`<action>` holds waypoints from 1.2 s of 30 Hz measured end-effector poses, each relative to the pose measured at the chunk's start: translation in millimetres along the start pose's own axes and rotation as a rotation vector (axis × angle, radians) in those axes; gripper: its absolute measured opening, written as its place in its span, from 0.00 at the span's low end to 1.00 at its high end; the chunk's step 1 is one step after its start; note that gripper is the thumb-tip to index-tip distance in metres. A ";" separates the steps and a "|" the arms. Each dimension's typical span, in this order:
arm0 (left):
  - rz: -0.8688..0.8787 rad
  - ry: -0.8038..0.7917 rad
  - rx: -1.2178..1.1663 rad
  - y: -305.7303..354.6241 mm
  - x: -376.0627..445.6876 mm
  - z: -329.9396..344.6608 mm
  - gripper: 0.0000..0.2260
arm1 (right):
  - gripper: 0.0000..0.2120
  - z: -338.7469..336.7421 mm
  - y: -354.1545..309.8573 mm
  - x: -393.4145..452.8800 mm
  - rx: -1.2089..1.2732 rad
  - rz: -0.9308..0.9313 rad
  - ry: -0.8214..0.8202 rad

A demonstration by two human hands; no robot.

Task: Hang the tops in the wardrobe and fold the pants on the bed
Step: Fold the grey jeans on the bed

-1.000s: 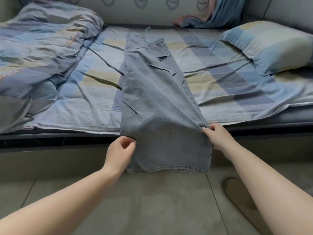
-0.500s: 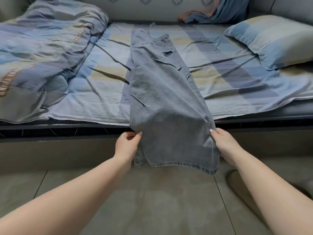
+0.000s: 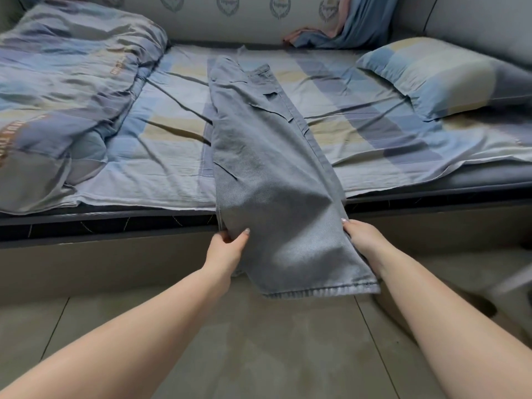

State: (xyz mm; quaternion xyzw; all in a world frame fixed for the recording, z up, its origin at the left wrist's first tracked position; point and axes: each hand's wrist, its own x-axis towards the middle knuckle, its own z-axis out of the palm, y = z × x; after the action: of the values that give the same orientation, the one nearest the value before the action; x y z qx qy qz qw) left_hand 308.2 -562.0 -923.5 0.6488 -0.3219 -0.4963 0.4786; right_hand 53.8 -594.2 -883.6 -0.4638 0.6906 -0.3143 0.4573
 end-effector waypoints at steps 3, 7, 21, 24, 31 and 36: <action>0.060 -0.025 -0.060 -2.0 -3.8 -1.6 0.07 | 0.15 1.2 5.0 -6.0 0.014 0.003 -0.009; 0.267 0.157 0.152 -9.0 -3.4 -24.2 0.08 | 0.18 -0.7 14.5 -6.1 -0.260 -0.125 0.129; 0.349 0.250 0.242 19.0 4.9 -37.4 0.05 | 0.08 4.2 -3.5 12.9 -0.334 -0.360 0.419; 0.396 0.207 0.216 41.4 7.2 -16.9 0.05 | 0.07 7.3 -22.1 29.0 -0.329 -0.464 0.346; 0.496 0.023 0.342 142.2 37.8 42.8 0.02 | 0.07 -1.0 -71.0 75.6 -0.310 -0.510 0.238; 0.457 -0.002 0.464 176.7 74.4 65.8 0.03 | 0.14 -13.1 -88.1 100.4 -0.429 -0.473 0.045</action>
State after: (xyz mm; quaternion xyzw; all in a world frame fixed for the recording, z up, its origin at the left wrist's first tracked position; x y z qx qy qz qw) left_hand 278.0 -707.5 -785.5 0.6509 -0.5643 -0.2902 0.4168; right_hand 57.6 -720.1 -837.1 -0.6902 0.6241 -0.2695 0.2480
